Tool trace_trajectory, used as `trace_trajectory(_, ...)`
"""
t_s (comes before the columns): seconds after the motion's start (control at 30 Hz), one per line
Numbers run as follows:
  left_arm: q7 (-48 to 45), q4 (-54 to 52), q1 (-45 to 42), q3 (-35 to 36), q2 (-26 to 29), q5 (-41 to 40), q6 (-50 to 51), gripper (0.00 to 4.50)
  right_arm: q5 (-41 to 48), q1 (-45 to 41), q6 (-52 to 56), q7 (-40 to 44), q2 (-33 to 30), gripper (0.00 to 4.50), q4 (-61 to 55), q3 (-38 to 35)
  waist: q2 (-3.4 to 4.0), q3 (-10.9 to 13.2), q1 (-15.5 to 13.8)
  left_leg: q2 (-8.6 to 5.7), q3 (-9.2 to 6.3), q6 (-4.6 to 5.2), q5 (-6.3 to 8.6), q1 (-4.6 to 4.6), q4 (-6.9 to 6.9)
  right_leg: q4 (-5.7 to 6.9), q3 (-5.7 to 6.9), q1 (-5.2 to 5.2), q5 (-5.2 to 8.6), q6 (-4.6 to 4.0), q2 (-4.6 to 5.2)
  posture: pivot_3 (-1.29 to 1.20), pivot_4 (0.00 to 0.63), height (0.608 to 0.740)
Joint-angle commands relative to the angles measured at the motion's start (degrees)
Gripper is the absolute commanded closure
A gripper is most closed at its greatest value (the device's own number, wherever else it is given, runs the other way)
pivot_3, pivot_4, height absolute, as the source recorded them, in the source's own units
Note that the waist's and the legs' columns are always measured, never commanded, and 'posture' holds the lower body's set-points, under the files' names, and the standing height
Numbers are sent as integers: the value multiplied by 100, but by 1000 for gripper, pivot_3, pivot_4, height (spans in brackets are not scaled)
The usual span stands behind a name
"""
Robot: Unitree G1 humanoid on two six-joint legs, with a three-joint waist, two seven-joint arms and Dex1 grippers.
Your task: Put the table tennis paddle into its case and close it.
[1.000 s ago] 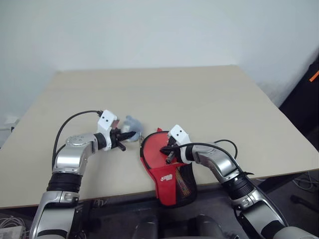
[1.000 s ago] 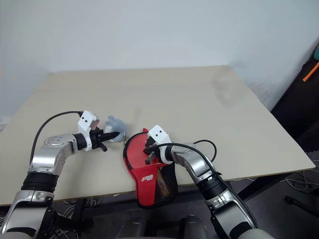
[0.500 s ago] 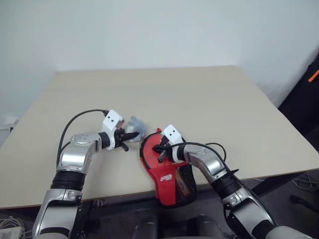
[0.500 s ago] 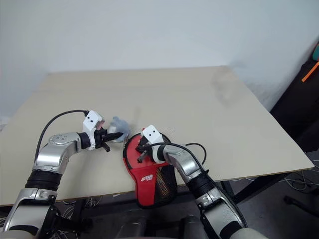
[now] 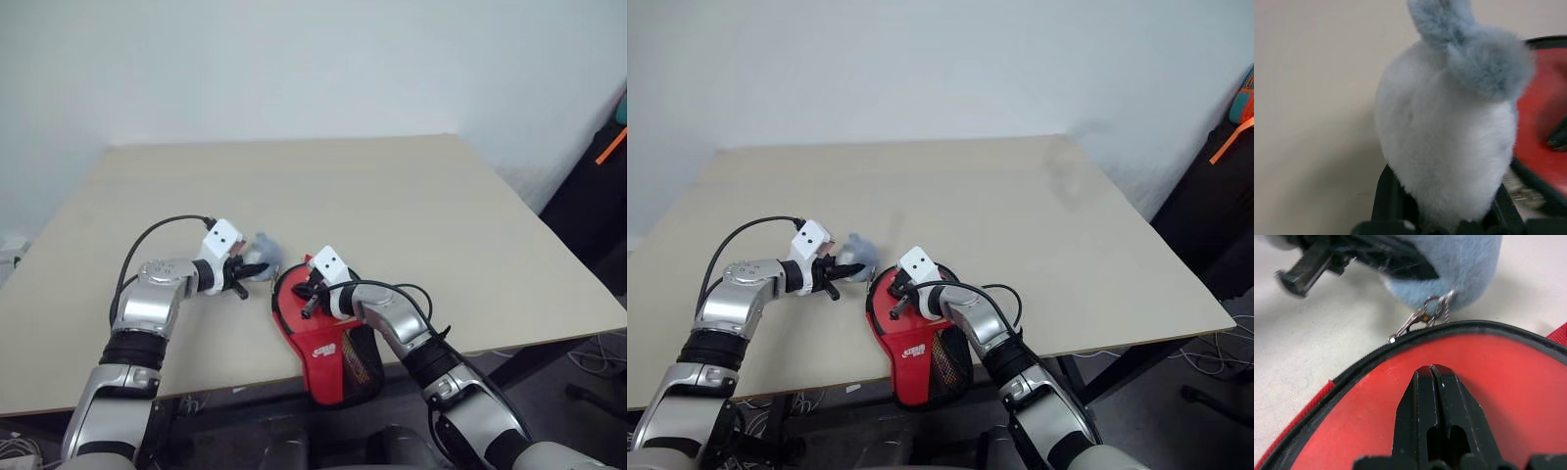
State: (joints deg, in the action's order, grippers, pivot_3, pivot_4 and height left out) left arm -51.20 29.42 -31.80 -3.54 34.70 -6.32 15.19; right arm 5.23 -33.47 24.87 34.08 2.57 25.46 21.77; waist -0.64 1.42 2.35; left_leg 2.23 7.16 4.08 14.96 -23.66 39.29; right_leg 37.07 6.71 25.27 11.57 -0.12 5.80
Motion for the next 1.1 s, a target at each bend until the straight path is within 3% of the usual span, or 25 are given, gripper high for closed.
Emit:
trace_trajectory(0.03,236,393,-466,-29,35,321,-573,4113,-156,147,161,27,-54,4488,247,62,-1,-3,0,0,2,0,0,0,0,0,0,0,0,0,0,0,0,706)
trace_trajectory(0.77,1576,2785,-2082,-205,-1107,1176,-1867,4113,-238,220,247,126,-48,4488,180,112,-13,-12,13,-6,2,2,0,-4,6,13,1,2,0,1,3,0,0,706)
trace_trajectory(1.1,1451,3325,-2574,-427,-1568,1479,-2460,4113,-262,269,298,145,-57,4488,129,150,-14,-12,12,-14,-5,12,6,-13,37,45,0,7,2,1,10,0,0,706)
